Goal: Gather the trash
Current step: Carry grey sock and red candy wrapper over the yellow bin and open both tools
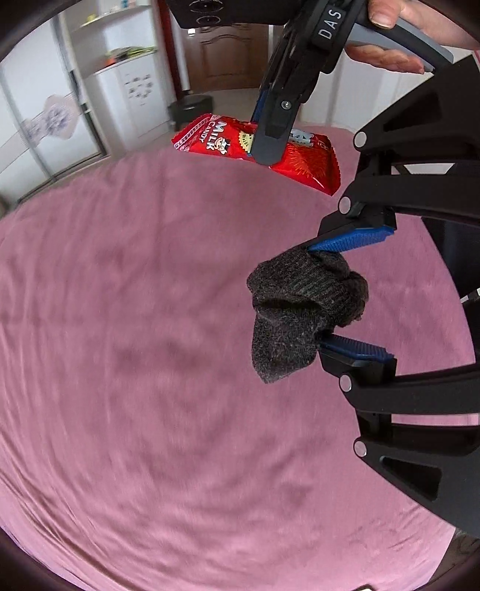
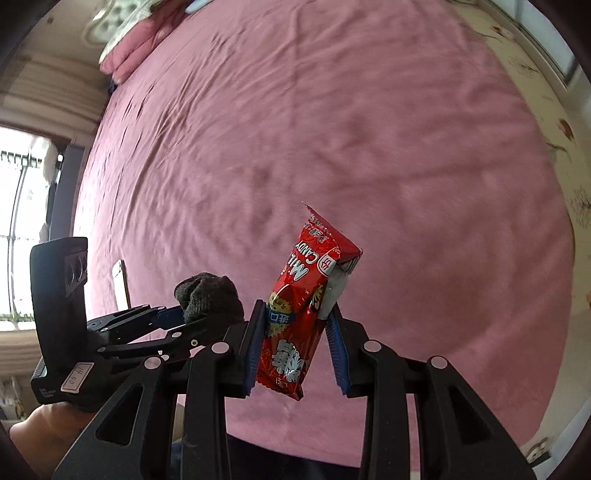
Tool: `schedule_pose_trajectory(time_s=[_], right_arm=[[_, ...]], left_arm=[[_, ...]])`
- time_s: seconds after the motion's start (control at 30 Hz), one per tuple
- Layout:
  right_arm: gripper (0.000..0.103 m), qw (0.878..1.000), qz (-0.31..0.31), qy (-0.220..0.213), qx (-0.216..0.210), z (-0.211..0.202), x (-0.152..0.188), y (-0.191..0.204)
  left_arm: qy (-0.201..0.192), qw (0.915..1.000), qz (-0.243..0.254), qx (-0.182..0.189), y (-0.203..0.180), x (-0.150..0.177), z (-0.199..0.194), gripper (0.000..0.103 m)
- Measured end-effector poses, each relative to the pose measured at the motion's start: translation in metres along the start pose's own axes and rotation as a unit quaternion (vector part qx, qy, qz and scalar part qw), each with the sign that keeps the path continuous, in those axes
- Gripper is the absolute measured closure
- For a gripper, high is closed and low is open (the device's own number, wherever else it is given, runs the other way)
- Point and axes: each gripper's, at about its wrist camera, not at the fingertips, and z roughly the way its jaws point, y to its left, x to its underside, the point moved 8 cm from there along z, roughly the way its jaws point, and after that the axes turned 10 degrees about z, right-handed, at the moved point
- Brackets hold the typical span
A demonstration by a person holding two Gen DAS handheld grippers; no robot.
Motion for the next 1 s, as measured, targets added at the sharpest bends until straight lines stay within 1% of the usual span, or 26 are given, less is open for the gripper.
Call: schedule_pose_trajectory(time_s=[0.17, 0.4, 0.7, 0.9, 1.0], right_arm=[[0.071, 1.000, 0.022, -0.013, -0.001, -0.029, 0.004, -0.049], [0.071, 0.998, 0.044, -0.033, -0.003, -0.072, 0.000, -0.122], [0.071, 0.995, 0.077, -0.055, -0.015, -0.109, -0.008, -0.200], [0.071, 0.990, 0.116, -0.073, -0.023, -0.132, -0.013, -0.258], [0.071, 0.987, 0.133, -0.083, -0.022, -0.141, -0.016, -0.280]], left_arm=[[0.007, 0.9998, 0.017, 0.008, -0.042, -0.007, 0.010, 0.061], [0.019, 0.9991, 0.035, 0.015, -0.114, -0.023, 0.035, 0.061], [0.045, 0.9958, 0.077, 0.019, -0.201, -0.044, 0.078, 0.061], [0.060, 0.9927, 0.104, 0.019, -0.248, -0.063, 0.101, 0.061], [0.065, 0.9916, 0.110, 0.023, -0.267, -0.074, 0.110, 0.061]])
